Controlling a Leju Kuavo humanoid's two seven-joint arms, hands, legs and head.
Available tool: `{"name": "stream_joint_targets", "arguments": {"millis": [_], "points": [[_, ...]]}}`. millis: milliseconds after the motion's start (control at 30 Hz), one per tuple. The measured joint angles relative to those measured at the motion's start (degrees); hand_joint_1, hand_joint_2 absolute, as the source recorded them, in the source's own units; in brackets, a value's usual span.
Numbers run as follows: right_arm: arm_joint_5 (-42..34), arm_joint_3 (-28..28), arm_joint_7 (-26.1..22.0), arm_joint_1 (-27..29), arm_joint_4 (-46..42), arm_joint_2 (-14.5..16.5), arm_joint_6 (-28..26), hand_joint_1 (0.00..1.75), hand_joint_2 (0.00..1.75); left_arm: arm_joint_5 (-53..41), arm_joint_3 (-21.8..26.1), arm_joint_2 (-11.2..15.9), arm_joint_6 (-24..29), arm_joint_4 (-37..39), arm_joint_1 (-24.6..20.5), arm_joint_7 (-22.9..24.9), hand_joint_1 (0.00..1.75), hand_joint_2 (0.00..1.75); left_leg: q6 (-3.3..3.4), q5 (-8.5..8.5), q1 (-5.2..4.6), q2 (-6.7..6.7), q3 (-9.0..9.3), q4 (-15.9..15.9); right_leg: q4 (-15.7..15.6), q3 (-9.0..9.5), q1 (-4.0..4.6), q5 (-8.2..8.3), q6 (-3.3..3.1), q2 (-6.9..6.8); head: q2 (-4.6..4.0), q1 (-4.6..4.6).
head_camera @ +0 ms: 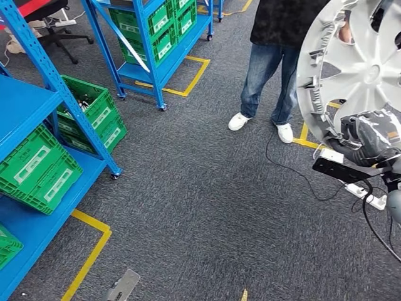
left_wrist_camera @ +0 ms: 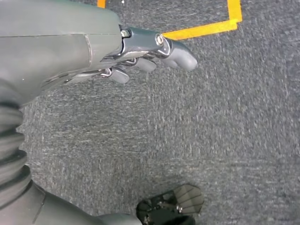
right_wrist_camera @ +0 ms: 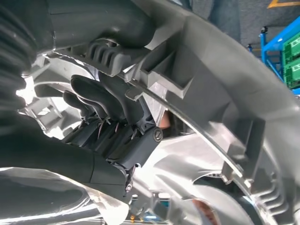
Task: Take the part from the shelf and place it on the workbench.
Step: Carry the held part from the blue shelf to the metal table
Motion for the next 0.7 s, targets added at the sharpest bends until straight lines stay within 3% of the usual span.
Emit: {"name": "stream_joint_targets", "arguments": {"millis": [67, 133, 167, 200, 233, 300, 367, 467, 533, 633, 667, 700], "points": [[-0.52, -0.33, -0.06, 0.05, 0.05, 0.02, 0.02, 1.75, 1.75, 0.01, -0.01, -0.03, 0.07, 0.00, -0.11, -0.01, 0.00, 1.75, 0.16, 0.31, 0.40, 0.05, 0.72, -0.82, 4.40, -2.08, 0.01, -2.49, 0.35, -0.01, -0.01, 0.18], [-0.79, -0.45, -0.08, 0.09, 0.15, 0.07, 0.03, 1.75, 1.75, 0.01, -0.02, -0.10, 0.08, 0.00, -0.17, -0.02, 0.00, 1.75, 0.27, 0.22, 0.46, 0.06, 0.80, -0.77, 11.77, -5.85, -0.02, -5.39, 0.77, -0.06, -0.01, 0.28], [-0.88, -0.45, -0.07, 0.19, 0.21, 0.10, 0.04, 1.75, 1.75, 0.01, -0.02, -0.14, 0.08, 0.00, -0.13, -0.02, 0.00, 1.75, 0.28, 0.14, 0.47, 0.08, 0.80, -0.67, 14.17, -7.22, -0.04, -5.84, 0.96, -0.08, -0.01, 0.28], [-0.96, -0.50, -0.07, 0.29, 0.25, 0.12, 0.05, 1.75, 1.75, 0.01, -0.03, -0.18, 0.08, 0.00, -0.08, -0.02, 0.00, 1.75, 0.23, 0.03, 0.48, 0.14, 0.80, -0.56, 14.64, -7.70, -0.06, -5.31, 1.10, -0.14, -0.01, 0.29], [-1.02, -0.57, -0.07, 0.35, 0.27, 0.13, 0.06, 1.75, 1.75, 0.01, -0.03, -0.21, 0.08, 0.00, -0.07, -0.03, 0.00, 1.75, 0.15, -0.11, 0.51, 0.20, 0.80, -0.38, 12.78, -6.94, -0.09, -3.80, 1.19, -0.28, -0.01, 0.29], [-1.07, -0.77, -0.07, 0.28, 0.28, 0.15, 0.07, 1.75, 1.75, 0.01, -0.03, -0.28, 0.08, 0.00, -0.09, -0.06, 0.00, 1.75, -0.29, -0.64, 0.45, 0.32, 0.76, 0.28, 5.22, -3.16, -0.04, -0.41, 1.33, -1.33, -0.02, 0.30], [-1.11, -0.84, -0.07, 0.15, 0.30, 0.22, 0.07, 1.75, 1.75, 0.01, -0.03, -0.30, 0.08, 0.00, -0.07, -0.08, 0.00, 1.75, -0.80, -1.19, 0.19, 0.41, 0.57, 1.16, 0.40, -0.37, 0.09, 0.78, 0.83, -1.91, -0.02, 0.21], [-1.15, -0.82, -0.05, 0.12, 0.31, 0.28, 0.07, 1.75, 1.75, 0.01, -0.03, -0.24, 0.14, 0.00, 0.02, -0.09, 0.00, 1.75, -1.19, -1.61, 0.08, 0.78, 0.44, 1.73, 0.09, -0.06, 0.11, 0.72, -0.27, -1.21, -0.02, 0.07], [-1.17, -0.93, -0.04, 0.09, 0.32, 0.29, 0.07, 1.75, 1.75, 0.01, -0.03, -0.19, 0.22, 0.00, 0.01, -0.09, 0.00, 1.75, -1.81, -3.44, 0.24, 0.81, -0.31, 3.92, 0.05, -0.04, -0.04, 0.84, -0.85, -0.76, -0.02, -0.08], [-1.20, -1.10, -0.05, 0.08, 0.32, 0.33, 0.09, 1.75, 1.75, 0.01, -0.03, -0.18, 0.25, 0.00, 0.03, -0.09, 0.00, 1.75, -2.61, -9.00, 0.71, 0.69, -4.42, 14.24, 0.03, -0.02, -0.09, 0.89, -1.26, 0.05, -0.02, -0.27], [-1.20, -1.12, -0.05, 0.09, 0.32, 0.34, 0.10, 1.75, 1.75, 0.01, -0.03, -0.19, 0.25, 0.00, 0.07, -0.09, 0.00, 1.75, -2.67, -10.00, 0.81, 0.69, -5.63, 17.17, 0.04, -0.01, -0.08, 0.88, -1.27, 0.38, -0.02, -0.27], [-1.20, -1.12, -0.05, 0.10, 0.32, 0.34, 0.12, 1.75, 1.75, 0.01, -0.03, -0.19, 0.25, 0.00, 0.09, -0.09, 0.00, 1.75, -2.61, -9.90, 0.86, 0.67, -6.04, 18.24, 0.05, 0.00, -0.06, 0.88, -1.27, 0.78, -0.02, -0.27]]}}
